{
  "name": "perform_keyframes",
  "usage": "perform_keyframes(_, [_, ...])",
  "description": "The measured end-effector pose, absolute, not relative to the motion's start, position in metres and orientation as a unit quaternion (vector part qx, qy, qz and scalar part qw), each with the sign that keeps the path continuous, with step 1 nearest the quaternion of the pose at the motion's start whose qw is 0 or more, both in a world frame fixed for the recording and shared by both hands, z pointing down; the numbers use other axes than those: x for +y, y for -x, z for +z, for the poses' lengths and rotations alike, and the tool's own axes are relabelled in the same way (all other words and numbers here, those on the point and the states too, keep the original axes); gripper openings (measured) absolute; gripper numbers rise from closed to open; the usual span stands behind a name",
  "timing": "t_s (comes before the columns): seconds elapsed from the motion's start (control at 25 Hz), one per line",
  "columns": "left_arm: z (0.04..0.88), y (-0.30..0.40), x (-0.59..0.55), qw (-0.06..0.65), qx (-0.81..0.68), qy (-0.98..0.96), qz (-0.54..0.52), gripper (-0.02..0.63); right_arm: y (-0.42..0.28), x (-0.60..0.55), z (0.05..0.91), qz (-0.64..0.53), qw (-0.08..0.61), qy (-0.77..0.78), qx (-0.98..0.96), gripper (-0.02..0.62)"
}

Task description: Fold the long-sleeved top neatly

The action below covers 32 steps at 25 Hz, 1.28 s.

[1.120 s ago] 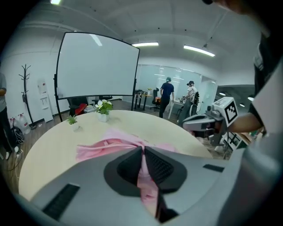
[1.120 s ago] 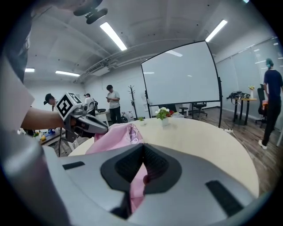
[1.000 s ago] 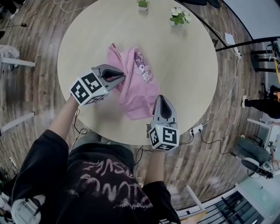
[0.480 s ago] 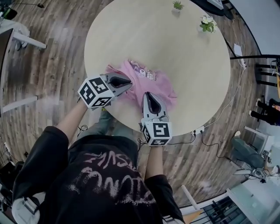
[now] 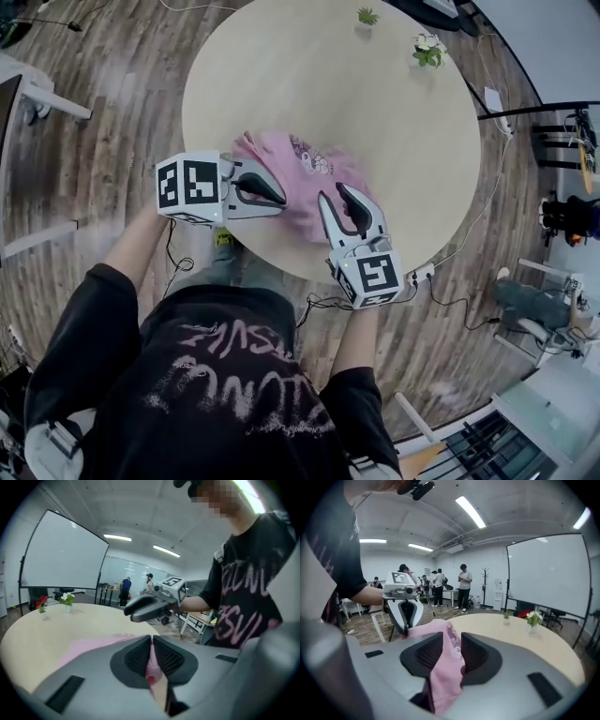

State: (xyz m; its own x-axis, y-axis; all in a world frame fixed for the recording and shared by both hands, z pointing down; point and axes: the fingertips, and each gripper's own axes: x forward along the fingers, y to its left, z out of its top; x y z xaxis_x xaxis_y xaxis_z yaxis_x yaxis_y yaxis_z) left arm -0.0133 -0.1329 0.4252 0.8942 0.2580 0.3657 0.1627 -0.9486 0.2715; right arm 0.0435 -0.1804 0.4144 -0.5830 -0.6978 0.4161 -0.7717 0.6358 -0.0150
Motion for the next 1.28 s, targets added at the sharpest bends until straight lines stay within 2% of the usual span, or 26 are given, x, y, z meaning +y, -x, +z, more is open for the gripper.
perform_keyframes(0.24, [0.427,0.006,-0.098,0.058,0.159,-0.954,0.247,0.029,0.022,-0.213,0.410,0.109,0.238,-0.271,-0.926,0.130])
perform_keyframes(0.44, [0.439,0.004,-0.092,0.061,0.162,-0.950,0.259,0.031,0.074,-0.206,0.492,0.188,0.349,-0.111,-0.911,0.175])
perform_keyframes(0.48, [0.441,0.004,-0.094,0.064,0.159,-0.950,0.261,0.029,0.075,-0.199,0.506,0.207,0.359,-0.092,-0.906,0.151])
perform_keyframes(0.52, [0.445,0.006,-0.096,0.067,0.155,-0.950,0.264,0.029,0.074,-0.194,0.518,0.216,0.368,-0.086,-0.900,0.069])
perform_keyframes(0.56, [0.449,0.009,-0.099,0.070,0.152,-0.948,0.270,0.029,0.070,-0.193,0.528,0.218,0.377,-0.096,-0.895,0.035])
perform_keyframes(0.6, [0.453,0.013,-0.101,0.070,0.149,-0.946,0.278,0.029,0.064,-0.195,0.534,0.216,0.382,-0.119,-0.891,0.031])
perform_keyframes(0.68, [0.461,0.020,-0.104,0.076,0.146,-0.943,0.289,0.029,0.047,-0.208,0.533,0.215,0.367,-0.191,-0.885,0.029])
perform_keyframes(0.88, [0.475,0.027,-0.133,0.075,0.106,-0.942,0.310,0.029,-0.037,-0.234,0.500,0.232,0.274,-0.393,-0.847,0.031])
perform_keyframes(1.12, [0.463,-0.001,-0.171,-0.008,0.118,-0.942,0.314,0.029,-0.117,-0.191,0.469,0.234,0.186,-0.568,-0.767,0.031])
perform_keyframes(1.28, [0.458,-0.051,-0.159,-0.076,0.179,-0.926,0.324,0.029,-0.158,-0.124,0.467,0.250,0.145,-0.651,-0.702,0.031])
